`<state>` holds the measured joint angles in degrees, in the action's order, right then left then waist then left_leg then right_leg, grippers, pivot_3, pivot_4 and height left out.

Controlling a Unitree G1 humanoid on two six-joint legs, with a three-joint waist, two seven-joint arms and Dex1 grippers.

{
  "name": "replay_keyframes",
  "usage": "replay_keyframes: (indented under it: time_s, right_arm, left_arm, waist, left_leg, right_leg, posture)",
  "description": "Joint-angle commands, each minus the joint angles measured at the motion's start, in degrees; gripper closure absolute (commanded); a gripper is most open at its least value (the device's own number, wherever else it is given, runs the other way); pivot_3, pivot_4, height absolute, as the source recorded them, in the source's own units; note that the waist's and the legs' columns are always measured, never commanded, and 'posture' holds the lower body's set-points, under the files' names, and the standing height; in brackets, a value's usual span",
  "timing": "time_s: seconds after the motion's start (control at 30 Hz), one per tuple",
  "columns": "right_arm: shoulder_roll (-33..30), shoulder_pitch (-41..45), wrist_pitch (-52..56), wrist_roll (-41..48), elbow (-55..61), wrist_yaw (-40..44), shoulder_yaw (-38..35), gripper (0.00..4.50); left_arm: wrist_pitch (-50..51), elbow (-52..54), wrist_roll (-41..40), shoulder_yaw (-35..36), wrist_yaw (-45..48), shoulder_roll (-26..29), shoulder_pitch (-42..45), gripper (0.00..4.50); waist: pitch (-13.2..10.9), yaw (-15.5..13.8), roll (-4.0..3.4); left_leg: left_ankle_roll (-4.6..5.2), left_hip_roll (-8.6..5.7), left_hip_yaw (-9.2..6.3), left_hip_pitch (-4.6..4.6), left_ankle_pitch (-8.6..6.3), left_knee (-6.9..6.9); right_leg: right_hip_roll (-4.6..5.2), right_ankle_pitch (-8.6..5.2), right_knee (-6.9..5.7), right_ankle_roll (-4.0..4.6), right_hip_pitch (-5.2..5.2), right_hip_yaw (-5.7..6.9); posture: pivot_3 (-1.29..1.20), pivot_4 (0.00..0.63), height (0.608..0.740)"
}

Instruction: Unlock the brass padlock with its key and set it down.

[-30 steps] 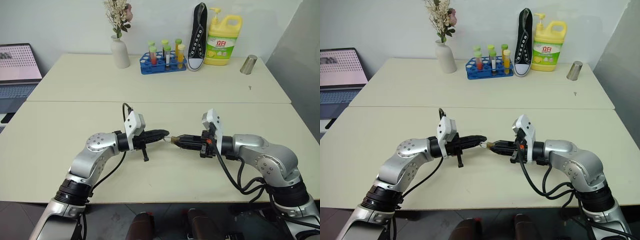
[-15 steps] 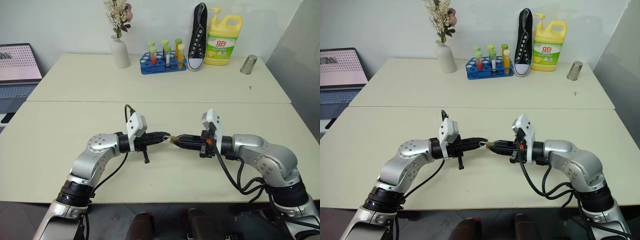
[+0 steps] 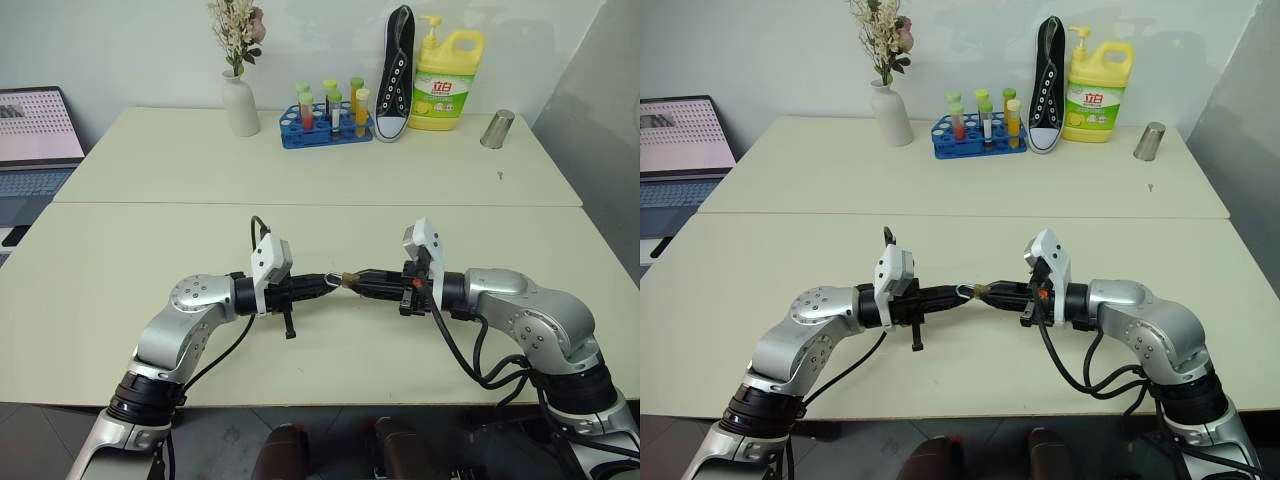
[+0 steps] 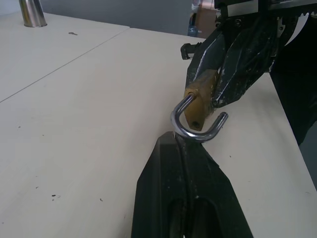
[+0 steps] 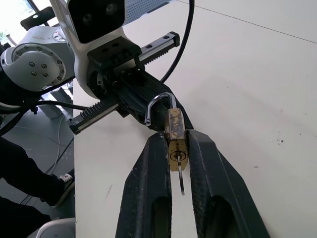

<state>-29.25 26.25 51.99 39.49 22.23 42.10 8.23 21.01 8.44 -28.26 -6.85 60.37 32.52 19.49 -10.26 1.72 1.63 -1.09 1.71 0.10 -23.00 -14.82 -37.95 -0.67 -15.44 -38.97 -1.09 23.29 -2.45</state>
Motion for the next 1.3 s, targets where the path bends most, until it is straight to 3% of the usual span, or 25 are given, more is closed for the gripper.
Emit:
replay_keyframes:
  time_s: [0.03,0.4,0.87,0.97,1.03,1.17,1.23,1.3]
  right_arm:
    - [-0.62,0.09,-1.07,-0.14,1.35,1.15,-0.10,4.35]
    - [-1.05,-0.12,-2.08,-1.95,0.82,2.43,0.85,4.35]
    - [-1.24,-0.33,-2.34,-2.36,1.05,2.86,1.22,4.35]
    - [-1.34,-0.50,-1.72,-2.00,0.93,2.62,0.88,4.35]
    - [-1.25,-0.84,0.53,-0.42,0.62,1.99,-0.13,4.35]
    - [-1.53,-1.28,4.45,1.52,0.48,1.77,-0.13,4.35]
    - [-1.03,-1.30,7.18,2.99,0.06,1.05,-0.36,4.35]
    - [0.48,-0.82,11.21,4.82,-1.49,-0.98,-1.49,4.35]
  left_arm:
    - [2.37,3.93,-3.10,2.10,0.96,1.11,-0.14,4.50]
    - [9.25,6.51,-8.20,4.80,1.00,2.47,0.04,4.50]
    - [5.47,5.02,-5.11,3.43,1.83,2.69,-0.31,4.50]
    - [-2.57,4.53,1.40,2.44,2.49,4.16,-1.61,4.50]
    - [-17.10,2.05,10.96,0.70,5.39,8.19,-3.56,4.50]
    - [-46.50,-5.29,22.21,-1.37,11.40,15.43,-6.10,3.67]
    - [-53.34,-8.20,23.13,-1.26,12.15,16.67,-6.13,3.13]
    - [-53.08,-8.53,20.73,-0.41,12.15,16.70,-5.77,2.54]
  waist:
    - [0.00,0.00,0.00]
    - [0.00,0.01,0.00]
    - [0.00,0.00,0.00]
    - [-0.01,0.01,0.00]
    - [-0.01,0.06,0.00]
    - [-0.02,-0.06,-0.03]
    - [-0.03,-0.07,-0.04]
    - [-0.03,-0.16,-0.04]
  left_leg:
    - [0.00,0.00,0.00,0.00,0.00,0.00]
    - [0.00,0.00,0.00,0.00,0.00,0.00]
    - [0.00,0.00,0.00,0.01,0.00,0.00]
    - [0.00,0.00,0.00,0.01,0.00,0.01]
    - [0.00,0.00,0.01,0.02,0.00,0.02]
    - [0.00,0.04,0.07,0.05,0.00,0.11]
    - [0.00,0.04,0.06,0.04,0.00,0.10]
    - [0.00,0.04,0.07,0.02,0.00,0.11]
  right_leg:
    - [0.00,0.00,0.00,0.00,0.00,0.00]
    - [0.00,-0.01,0.01,-0.01,0.00,0.00]
    - [0.00,-0.01,0.01,0.00,0.00,0.00]
    - [0.00,-0.01,0.01,0.00,0.00,-0.01]
    - [0.00,-0.01,0.02,0.02,0.00,-0.02]
    - [0.22,0.01,0.01,0.47,0.04,-0.02]
    - [0.26,-0.01,0.03,0.50,0.05,0.00]
    - [0.30,-0.01,0.03,0.51,0.05,0.00]
  posture:
    - [0.00,0.150,0.740]
    - [0.00,0.150,0.740]
    - [0.00,0.150,0.740]
    - [0.00,0.150,0.740]
    - [0.00,0.150,0.740]
    - [0.00,0.150,0.740]
    - [0.00,0.150,0.740]
    - [0.00,0.150,0.740]
